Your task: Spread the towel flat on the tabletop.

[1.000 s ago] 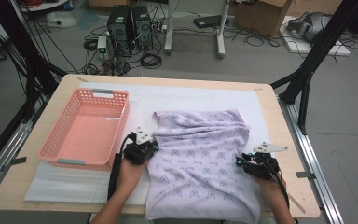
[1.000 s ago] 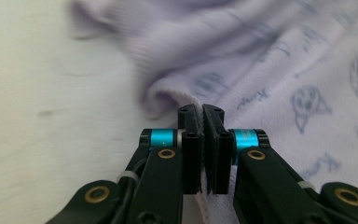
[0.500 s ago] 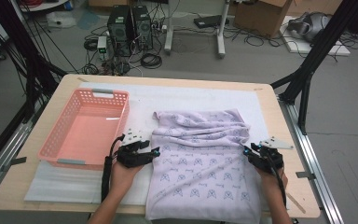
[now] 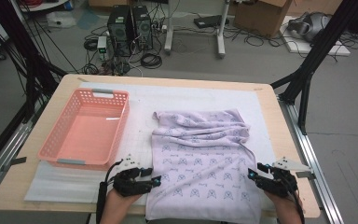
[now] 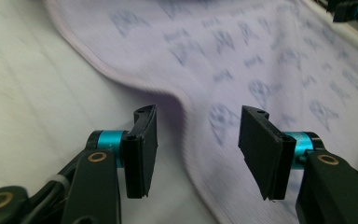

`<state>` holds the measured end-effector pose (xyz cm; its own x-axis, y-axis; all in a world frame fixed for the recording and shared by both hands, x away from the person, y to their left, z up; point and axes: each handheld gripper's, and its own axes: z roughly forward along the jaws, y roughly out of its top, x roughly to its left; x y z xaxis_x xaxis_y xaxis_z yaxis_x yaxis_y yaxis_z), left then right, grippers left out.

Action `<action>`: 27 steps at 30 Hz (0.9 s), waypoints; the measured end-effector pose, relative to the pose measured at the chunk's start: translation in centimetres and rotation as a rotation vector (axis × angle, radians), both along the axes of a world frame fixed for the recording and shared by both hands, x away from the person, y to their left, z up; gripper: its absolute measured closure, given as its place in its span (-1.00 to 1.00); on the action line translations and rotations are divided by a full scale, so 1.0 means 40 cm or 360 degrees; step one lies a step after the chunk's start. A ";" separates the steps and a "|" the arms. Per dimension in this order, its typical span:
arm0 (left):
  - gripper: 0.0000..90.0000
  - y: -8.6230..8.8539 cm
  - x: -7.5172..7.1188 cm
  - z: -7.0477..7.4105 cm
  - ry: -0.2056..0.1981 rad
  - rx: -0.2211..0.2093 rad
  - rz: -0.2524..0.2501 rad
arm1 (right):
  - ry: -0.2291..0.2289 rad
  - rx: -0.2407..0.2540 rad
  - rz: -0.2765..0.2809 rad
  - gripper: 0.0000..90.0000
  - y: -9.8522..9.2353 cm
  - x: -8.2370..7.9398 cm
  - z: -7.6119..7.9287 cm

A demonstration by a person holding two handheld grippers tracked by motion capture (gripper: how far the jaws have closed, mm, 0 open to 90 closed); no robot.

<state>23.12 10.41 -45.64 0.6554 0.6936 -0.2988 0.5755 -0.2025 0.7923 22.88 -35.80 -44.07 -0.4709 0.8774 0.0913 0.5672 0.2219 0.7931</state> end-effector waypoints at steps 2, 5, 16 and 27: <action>0.21 -0.015 -0.017 0.002 -0.0029 0.0071 0.0038 | 0.0027 -0.0009 0.0019 0.12 -0.002 -0.017 -0.004; 0.94 -0.012 -0.037 0.008 -0.0082 0.0192 0.0057 | 0.0053 -0.0028 0.0042 0.14 0.001 -0.034 -0.012; 0.93 0.110 -0.118 0.002 -0.0069 0.0130 0.0189 | 0.0087 -0.0127 0.0216 0.73 0.064 -0.062 -0.014; 0.30 0.082 -0.105 -0.003 -0.0104 -0.0006 0.0166 | 0.0127 -0.0115 0.0180 0.52 -0.012 -0.172 -0.007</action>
